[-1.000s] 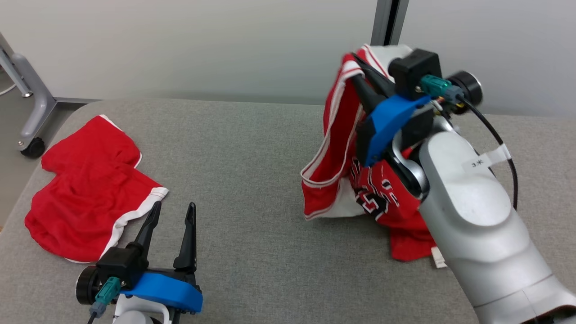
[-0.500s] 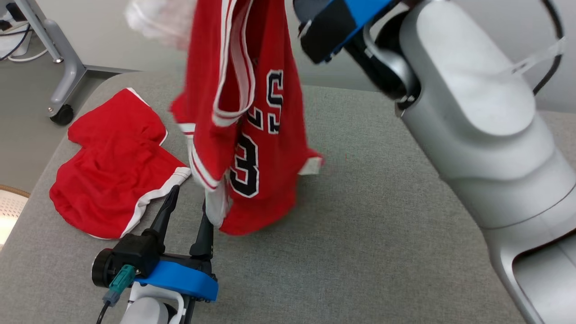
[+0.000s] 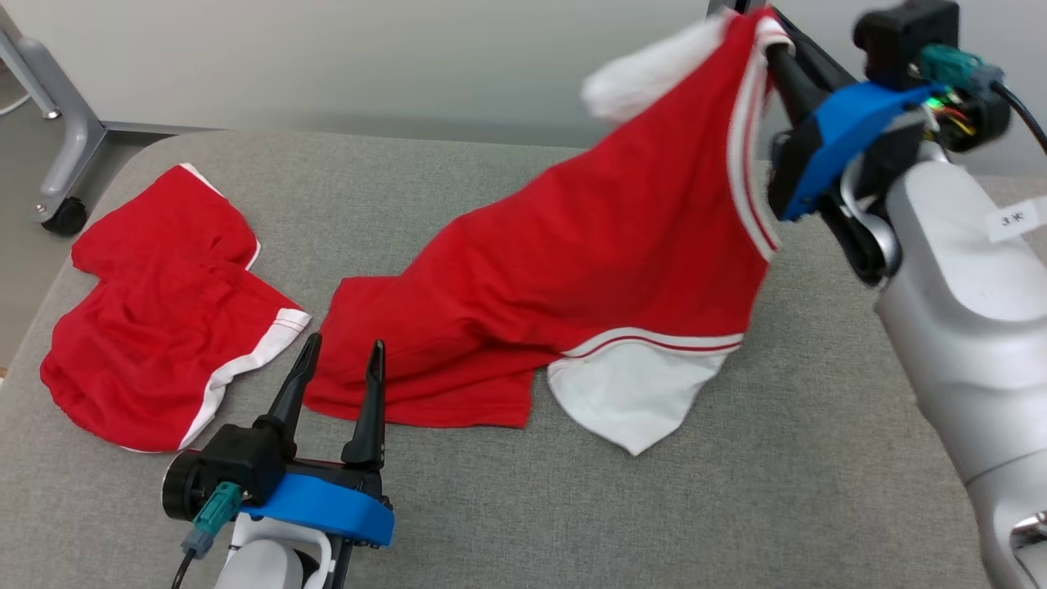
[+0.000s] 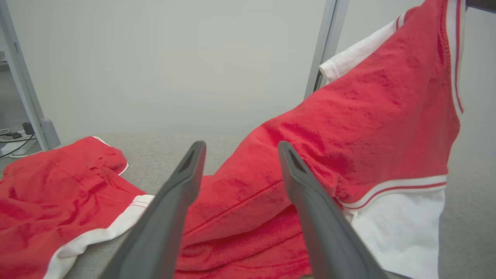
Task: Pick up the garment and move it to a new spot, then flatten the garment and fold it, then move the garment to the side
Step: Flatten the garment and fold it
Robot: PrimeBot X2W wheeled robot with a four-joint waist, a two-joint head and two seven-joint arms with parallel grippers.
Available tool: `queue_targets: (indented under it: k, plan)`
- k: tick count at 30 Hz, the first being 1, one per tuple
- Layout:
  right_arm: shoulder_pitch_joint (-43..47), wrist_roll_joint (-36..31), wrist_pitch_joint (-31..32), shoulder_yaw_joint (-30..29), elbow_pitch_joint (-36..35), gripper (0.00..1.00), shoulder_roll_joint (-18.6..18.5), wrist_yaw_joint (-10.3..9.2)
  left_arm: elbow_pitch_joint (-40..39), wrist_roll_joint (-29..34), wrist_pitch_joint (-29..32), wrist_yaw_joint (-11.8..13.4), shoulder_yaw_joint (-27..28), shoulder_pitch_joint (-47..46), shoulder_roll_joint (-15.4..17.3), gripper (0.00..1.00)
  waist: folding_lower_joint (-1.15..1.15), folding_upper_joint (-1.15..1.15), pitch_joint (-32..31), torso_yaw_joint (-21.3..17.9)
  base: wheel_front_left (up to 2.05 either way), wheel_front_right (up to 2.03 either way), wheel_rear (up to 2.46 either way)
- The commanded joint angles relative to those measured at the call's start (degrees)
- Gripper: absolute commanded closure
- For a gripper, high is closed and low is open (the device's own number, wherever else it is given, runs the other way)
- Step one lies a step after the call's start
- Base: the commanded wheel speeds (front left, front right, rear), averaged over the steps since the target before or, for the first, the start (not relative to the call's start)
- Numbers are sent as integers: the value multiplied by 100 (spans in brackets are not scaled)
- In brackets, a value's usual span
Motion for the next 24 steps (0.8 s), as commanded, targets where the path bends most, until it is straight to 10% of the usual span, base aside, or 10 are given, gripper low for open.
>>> queue_targets:
  k: [1,17,20,24]
  plan:
    - [190,-133,-60,-182,215,100,-174,1,-31,34,-17,-34,-13,-57,11,0,0,0,46,-11,0,0,0]
    - [-138,-1292,-777,-1744,1644,100,-825,0,-56,32,-16,-77,-321,-326,0,0,0,0,530,493,0,0,0]
    - [-169,-1387,-696,-1819,1865,0,-724,0,-40,28,-16,-82,-337,-377,0,0,0,0,568,515,0,0,0]
    - [-109,-1501,-339,-1873,2254,0,-648,1,-11,27,-16,-86,-337,-439,-9,0,0,0,525,468,0,0,0]
